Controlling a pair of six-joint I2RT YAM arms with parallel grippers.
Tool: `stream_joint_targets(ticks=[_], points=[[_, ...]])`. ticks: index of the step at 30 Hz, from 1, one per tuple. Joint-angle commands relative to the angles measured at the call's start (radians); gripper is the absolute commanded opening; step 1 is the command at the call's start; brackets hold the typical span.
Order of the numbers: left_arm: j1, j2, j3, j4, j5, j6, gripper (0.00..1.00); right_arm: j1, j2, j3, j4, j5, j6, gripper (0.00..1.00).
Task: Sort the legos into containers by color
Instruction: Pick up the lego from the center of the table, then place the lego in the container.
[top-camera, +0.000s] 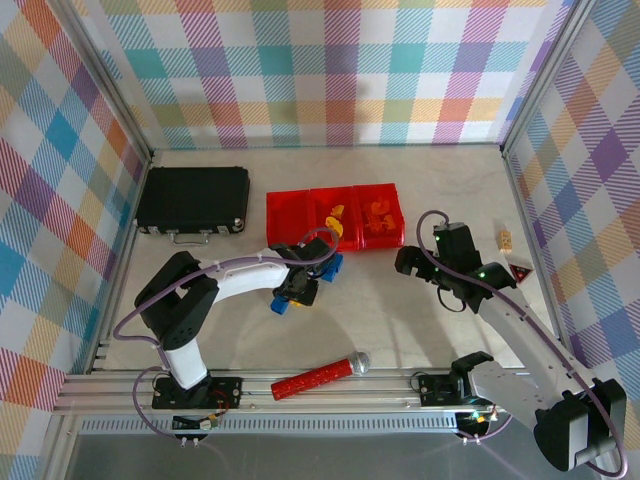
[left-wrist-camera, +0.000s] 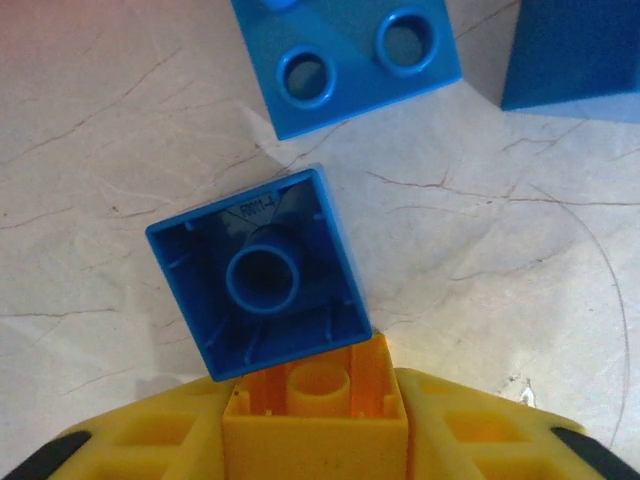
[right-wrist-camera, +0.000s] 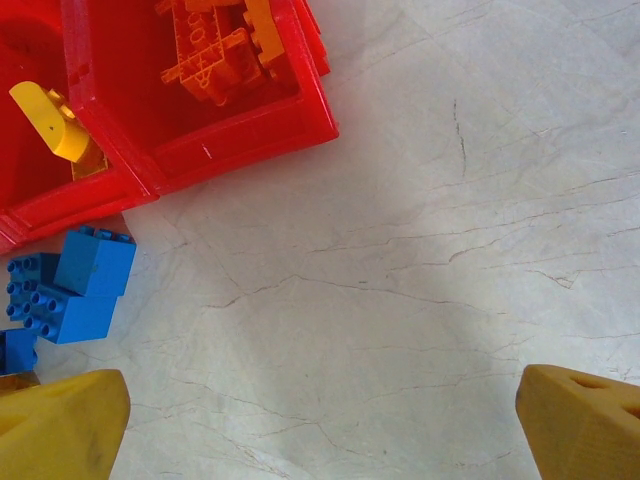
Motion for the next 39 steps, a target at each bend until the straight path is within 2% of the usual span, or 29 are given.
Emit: stream_joint_targets(ticks=[1, 4, 12, 20, 25, 33, 39], points=[[0.001, 0.023, 0.003, -0.014, -0.008, -0.021, 0.35, -0.002, -0.012, -0.010, -0.011, 0.019, 0.000, 0.99], [0.002, 0.033, 0.012, -0.023, -0.019, -0.033, 0.34, -0.002, -0.011, -0.009, -0.009, 0.020, -0.001, 0.99], [0.003, -0.001, 0.023, -0.027, 0.003, -0.054, 0.20, -0.002, -0.012, -0.007, -0.008, 0.022, -0.002, 0.99], [0.003, -0.133, 0.067, -0.050, 0.038, -0.064, 0.19, -0.001, -0.004, -0.004, 0.004, 0.022, -0.005, 0.99], [0.010, -0.169, 0.157, -0.061, 0.001, -0.051, 0.18, -0.002, 0.003, -0.001, 0.013, 0.015, -0.004, 0.99], [0.069, -0.054, 0.414, 0.007, -0.083, -0.016, 0.10, -0.001, 0.002, -0.005, 0.016, 0.009, 0.003, 0.99], [0.094, 0.096, 0.579, 0.108, -0.109, 0.040, 0.10, -0.002, -0.023, -0.027, 0.020, 0.001, 0.011, 0.99]])
